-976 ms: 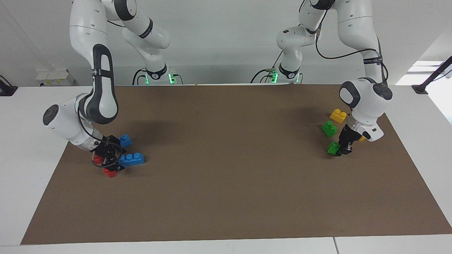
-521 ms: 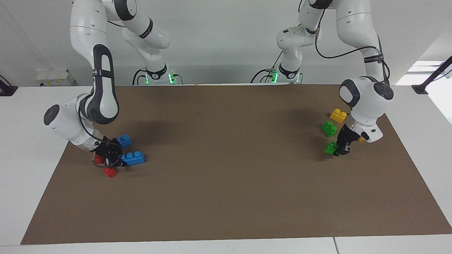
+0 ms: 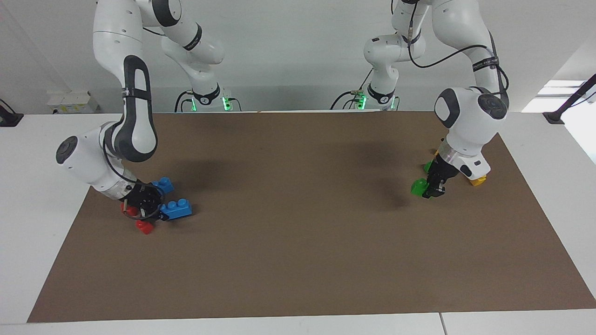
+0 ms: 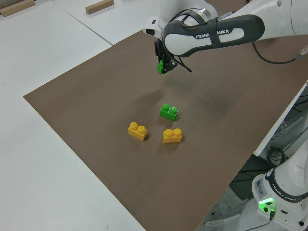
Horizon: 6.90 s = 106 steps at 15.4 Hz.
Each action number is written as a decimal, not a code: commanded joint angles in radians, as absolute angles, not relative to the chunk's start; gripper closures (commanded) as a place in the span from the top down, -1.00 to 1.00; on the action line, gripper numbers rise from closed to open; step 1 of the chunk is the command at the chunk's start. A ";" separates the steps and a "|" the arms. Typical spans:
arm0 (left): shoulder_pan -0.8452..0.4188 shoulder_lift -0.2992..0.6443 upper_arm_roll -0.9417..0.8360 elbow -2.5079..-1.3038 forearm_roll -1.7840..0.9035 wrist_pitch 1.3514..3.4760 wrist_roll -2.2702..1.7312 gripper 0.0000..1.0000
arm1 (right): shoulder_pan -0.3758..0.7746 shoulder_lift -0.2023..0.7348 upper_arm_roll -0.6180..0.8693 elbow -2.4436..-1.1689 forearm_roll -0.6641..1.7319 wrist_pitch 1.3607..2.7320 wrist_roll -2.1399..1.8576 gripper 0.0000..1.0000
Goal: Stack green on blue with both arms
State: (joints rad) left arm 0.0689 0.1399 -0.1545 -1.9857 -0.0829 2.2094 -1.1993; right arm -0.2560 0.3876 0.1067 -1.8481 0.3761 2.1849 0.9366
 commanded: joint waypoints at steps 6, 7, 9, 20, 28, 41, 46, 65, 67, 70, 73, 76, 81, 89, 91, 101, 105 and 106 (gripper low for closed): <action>0.003 0.060 -0.155 -1.901 -0.097 2.003 -1.341 -1.00 | -0.008 0.341 0.127 -1.818 0.408 2.246 1.345 -1.00; 0.003 0.046 -0.158 -1.904 -0.097 1.991 -1.351 -1.00 | 0.033 0.341 0.126 -1.818 0.411 2.249 1.397 -1.00; 0.003 0.025 -0.160 -1.904 -0.097 1.967 -1.367 -1.00 | 0.066 0.339 0.126 -1.821 0.410 2.247 1.513 -1.00; -0.175 -0.014 -0.158 -1.908 -0.097 1.939 -1.672 -1.00 | 0.354 0.371 0.121 -1.916 0.391 2.485 1.796 -1.00; -0.356 -0.003 -0.158 -1.956 -0.087 2.061 -1.906 -1.00 | 0.373 0.376 0.121 -1.988 0.377 2.575 1.787 -1.00; -0.538 0.221 -0.158 -1.872 0.034 2.241 -2.177 -1.00 | 0.367 0.377 0.123 -2.037 0.374 2.632 1.750 -1.00; -0.584 0.388 -0.156 -1.698 0.084 2.198 -2.259 -1.00 | 0.364 0.377 0.123 -2.039 0.374 2.632 1.750 -1.00; -0.591 0.445 -0.147 -1.690 0.166 2.230 -2.364 -1.00 | 0.364 0.376 0.123 -2.039 0.374 2.632 1.749 -1.00; -0.591 0.445 -0.147 -1.692 0.167 2.235 -2.365 -1.00 | 0.364 0.377 0.123 -2.040 0.374 2.632 1.749 -1.00; -0.591 0.466 -0.146 -1.692 0.179 2.250 -2.379 -1.00 | 0.364 0.376 0.123 -2.040 0.374 2.632 1.749 -1.00; -0.589 0.468 -0.144 -1.697 0.202 2.273 -2.402 -1.00 | 0.359 0.377 0.123 -2.039 0.374 2.634 1.749 -1.00; -0.589 0.472 -0.130 -1.701 0.207 2.276 -2.402 -1.00 | 0.359 0.377 0.123 -2.039 0.374 2.632 1.749 -1.00; -0.589 0.471 -0.132 -1.706 0.256 2.257 -2.401 1.00 | 0.354 0.379 0.123 -2.039 0.376 2.632 1.752 -1.00; -0.536 0.381 -0.135 -1.759 0.258 2.230 -2.320 1.00 | 0.331 0.380 0.123 -2.033 0.388 2.626 1.759 0.46; -0.488 0.351 -0.137 -1.778 0.256 2.232 -2.267 1.00 | 0.328 0.382 0.123 -2.026 0.390 2.622 1.759 0.52; -0.276 0.339 -0.140 -1.782 0.253 2.234 -1.650 1.00 | 0.209 0.279 0.123 -1.976 0.387 2.490 1.717 0.64; -0.233 0.319 -0.138 -1.782 0.253 2.227 -1.433 1.00 | 0.125 0.215 0.120 -1.918 0.382 2.349 1.522 0.66; -0.219 0.315 -0.138 -1.781 0.253 2.217 -1.380 1.00 | 0.092 0.198 0.120 -1.893 0.382 2.291 1.455 0.69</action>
